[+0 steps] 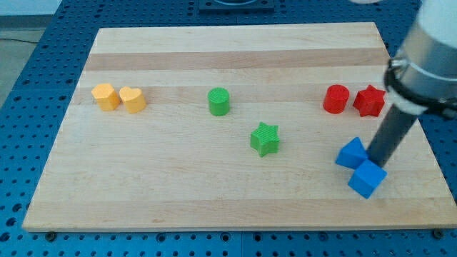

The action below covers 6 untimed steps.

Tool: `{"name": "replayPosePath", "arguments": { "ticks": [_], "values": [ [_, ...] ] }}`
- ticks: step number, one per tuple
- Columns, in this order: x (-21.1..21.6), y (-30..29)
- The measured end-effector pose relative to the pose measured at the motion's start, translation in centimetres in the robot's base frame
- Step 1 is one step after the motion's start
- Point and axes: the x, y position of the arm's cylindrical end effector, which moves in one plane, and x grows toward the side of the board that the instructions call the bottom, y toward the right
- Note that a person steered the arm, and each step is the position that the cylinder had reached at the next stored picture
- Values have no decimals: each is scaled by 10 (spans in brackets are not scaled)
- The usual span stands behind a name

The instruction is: Slightly move the blue triangle to the top left of the blue cube

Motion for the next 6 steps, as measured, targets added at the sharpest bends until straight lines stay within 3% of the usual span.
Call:
{"name": "replayPosePath", "arguments": {
  "ticks": [1,2,3,4,5,6],
  "values": [
    [0,-31],
    [4,-16],
    [35,2],
    [35,-17],
    [6,22],
    [-31,1]
  ]
}}
